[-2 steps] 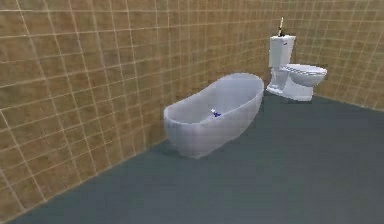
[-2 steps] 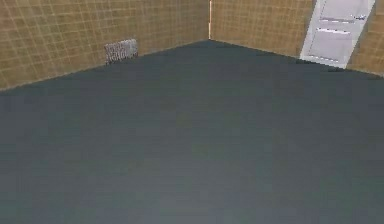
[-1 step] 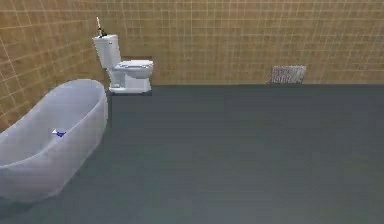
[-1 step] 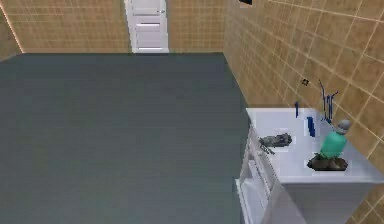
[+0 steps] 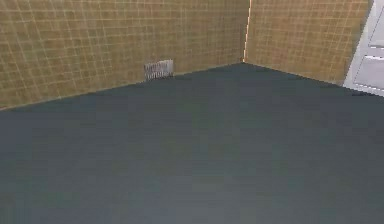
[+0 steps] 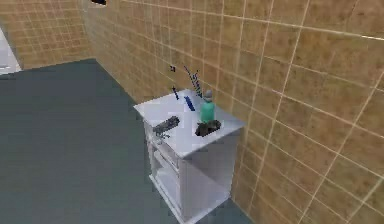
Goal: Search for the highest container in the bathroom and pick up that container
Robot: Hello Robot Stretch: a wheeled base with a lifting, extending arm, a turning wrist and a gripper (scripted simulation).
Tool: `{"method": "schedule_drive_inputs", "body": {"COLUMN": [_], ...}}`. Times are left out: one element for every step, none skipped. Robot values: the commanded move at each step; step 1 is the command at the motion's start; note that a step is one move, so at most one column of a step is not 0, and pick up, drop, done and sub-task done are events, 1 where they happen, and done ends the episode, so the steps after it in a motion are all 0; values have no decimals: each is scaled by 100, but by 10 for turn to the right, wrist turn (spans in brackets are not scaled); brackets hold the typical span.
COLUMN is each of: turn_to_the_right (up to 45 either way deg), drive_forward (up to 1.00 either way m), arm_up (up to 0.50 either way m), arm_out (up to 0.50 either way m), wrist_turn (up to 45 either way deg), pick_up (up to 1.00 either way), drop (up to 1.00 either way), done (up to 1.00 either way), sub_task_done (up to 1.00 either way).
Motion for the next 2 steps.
{"method": "schedule_drive_inputs", "body": {"turn_to_the_right": [450, 150], "drive_forward": [0, 0], "arm_up": [0, 0], "arm_out": [0, 0], "wrist_turn": [0, 0], "pick_up": [0, 0], "drop": [0, 0], "done": [0, 0], "sub_task_done": [0, 0]}}
